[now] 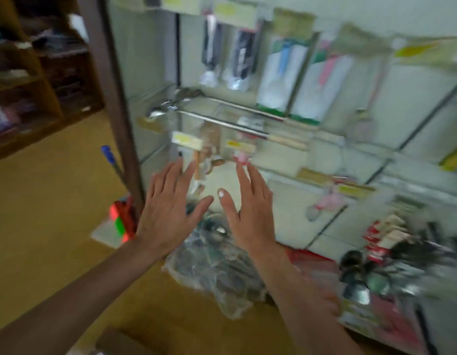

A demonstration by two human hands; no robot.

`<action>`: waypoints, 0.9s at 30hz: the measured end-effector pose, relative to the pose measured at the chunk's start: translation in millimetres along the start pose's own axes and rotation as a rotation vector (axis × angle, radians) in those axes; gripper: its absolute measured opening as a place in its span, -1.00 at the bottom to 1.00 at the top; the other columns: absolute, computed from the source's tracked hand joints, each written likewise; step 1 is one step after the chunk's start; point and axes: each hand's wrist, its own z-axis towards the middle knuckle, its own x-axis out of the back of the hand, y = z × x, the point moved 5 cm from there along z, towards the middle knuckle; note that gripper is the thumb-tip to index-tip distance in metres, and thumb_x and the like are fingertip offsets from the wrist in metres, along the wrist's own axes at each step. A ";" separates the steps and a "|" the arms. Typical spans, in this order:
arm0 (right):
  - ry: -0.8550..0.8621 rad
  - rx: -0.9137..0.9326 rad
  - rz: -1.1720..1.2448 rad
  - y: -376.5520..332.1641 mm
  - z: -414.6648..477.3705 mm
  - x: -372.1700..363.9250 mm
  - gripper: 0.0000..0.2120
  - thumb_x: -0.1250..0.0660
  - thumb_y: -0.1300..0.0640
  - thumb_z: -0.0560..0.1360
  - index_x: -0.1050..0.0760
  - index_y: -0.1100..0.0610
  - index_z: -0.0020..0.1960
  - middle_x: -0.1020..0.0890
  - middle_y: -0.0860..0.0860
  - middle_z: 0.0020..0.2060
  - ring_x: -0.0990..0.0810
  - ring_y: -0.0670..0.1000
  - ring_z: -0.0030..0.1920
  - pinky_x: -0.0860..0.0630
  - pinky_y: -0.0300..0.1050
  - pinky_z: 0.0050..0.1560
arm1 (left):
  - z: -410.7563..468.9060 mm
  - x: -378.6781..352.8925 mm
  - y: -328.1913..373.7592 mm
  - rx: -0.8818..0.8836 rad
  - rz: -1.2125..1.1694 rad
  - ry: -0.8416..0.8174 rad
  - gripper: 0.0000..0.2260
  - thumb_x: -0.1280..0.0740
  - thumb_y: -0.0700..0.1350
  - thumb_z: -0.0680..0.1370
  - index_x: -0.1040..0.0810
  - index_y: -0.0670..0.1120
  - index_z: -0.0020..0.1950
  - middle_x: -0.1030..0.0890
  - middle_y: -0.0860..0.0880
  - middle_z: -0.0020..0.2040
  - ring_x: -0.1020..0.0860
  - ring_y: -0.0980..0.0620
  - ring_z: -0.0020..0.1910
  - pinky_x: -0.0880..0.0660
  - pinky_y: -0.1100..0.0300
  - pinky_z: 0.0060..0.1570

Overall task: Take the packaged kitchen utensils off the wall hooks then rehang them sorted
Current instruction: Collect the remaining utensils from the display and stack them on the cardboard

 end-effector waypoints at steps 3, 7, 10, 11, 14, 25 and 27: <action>0.046 -0.103 -0.047 47.4 -18.9 64.2 -0.27 0.09 -0.40 0.58 -0.12 0.01 0.60 -0.12 0.02 0.60 -0.03 0.04 0.59 -0.04 0.05 0.57 | 19.3 -17.8 74.1 -0.093 -0.104 -0.023 -0.31 0.02 0.35 0.58 -0.15 -0.05 0.58 -0.19 -0.12 0.56 -0.14 -0.14 0.54 -0.12 -0.16 0.50; 0.147 -0.215 -0.100 107.5 -53.0 147.2 -0.29 0.11 -0.41 0.58 -0.08 -0.07 0.61 -0.06 -0.06 0.61 0.04 -0.05 0.60 0.02 0.05 0.58 | 24.7 -43.5 175.6 -0.219 -0.197 -0.073 -0.30 0.07 0.39 0.57 -0.14 -0.01 0.59 -0.14 -0.07 0.59 -0.09 -0.09 0.57 -0.11 -0.17 0.50; 0.212 -0.306 -0.110 143.5 -78.5 201.5 -0.32 0.09 -0.40 0.58 -0.04 -0.12 0.60 -0.05 -0.09 0.61 0.05 -0.08 0.59 0.01 0.05 0.58 | 21.7 -58.8 238.1 -0.283 -0.213 -0.109 -0.30 0.04 0.38 0.57 -0.13 -0.01 0.59 -0.10 -0.06 0.60 -0.05 -0.06 0.58 -0.04 -0.13 0.53; 0.228 -0.326 -0.128 154.5 -86.9 218.5 -0.32 0.09 -0.40 0.58 -0.04 -0.11 0.61 -0.06 -0.09 0.61 0.05 -0.08 0.60 0.00 0.06 0.58 | 20.4 -62.5 257.6 -0.301 -0.221 -0.118 -0.30 0.05 0.38 0.56 -0.11 0.01 0.59 -0.10 -0.05 0.60 -0.04 -0.05 0.58 -0.02 -0.12 0.53; 0.255 -0.348 -0.169 187.0 -109.3 266.2 -0.31 0.10 -0.39 0.58 -0.03 -0.08 0.62 -0.06 -0.08 0.61 0.04 -0.07 0.60 0.01 0.07 0.58 | 16.0 -71.3 316.9 -0.353 -0.255 -0.136 -0.31 0.05 0.39 0.56 -0.02 0.08 0.60 -0.06 0.00 0.60 -0.01 -0.01 0.58 0.00 -0.11 0.54; 0.288 -0.420 -0.184 305.8 -192.5 389.3 -0.35 -0.02 -0.30 0.62 -0.06 -0.03 0.62 -0.07 -0.02 0.61 0.03 -0.04 0.60 -0.06 0.12 0.57 | -19.5 -125.4 507.2 -0.432 -0.301 -0.166 -0.32 0.00 0.36 0.57 -0.02 0.05 0.61 -0.02 -0.02 0.61 0.07 0.01 0.58 0.07 -0.05 0.55; 0.299 -0.420 -0.196 323.3 -205.1 403.3 -0.35 -0.02 -0.29 0.62 -0.07 -0.02 0.61 -0.08 -0.01 0.61 0.01 -0.03 0.60 -0.08 0.14 0.57 | -26.0 -135.1 530.9 -0.440 -0.297 -0.175 -0.31 0.01 0.37 0.57 -0.02 0.05 0.61 -0.03 -0.02 0.61 0.06 0.01 0.58 0.07 -0.05 0.55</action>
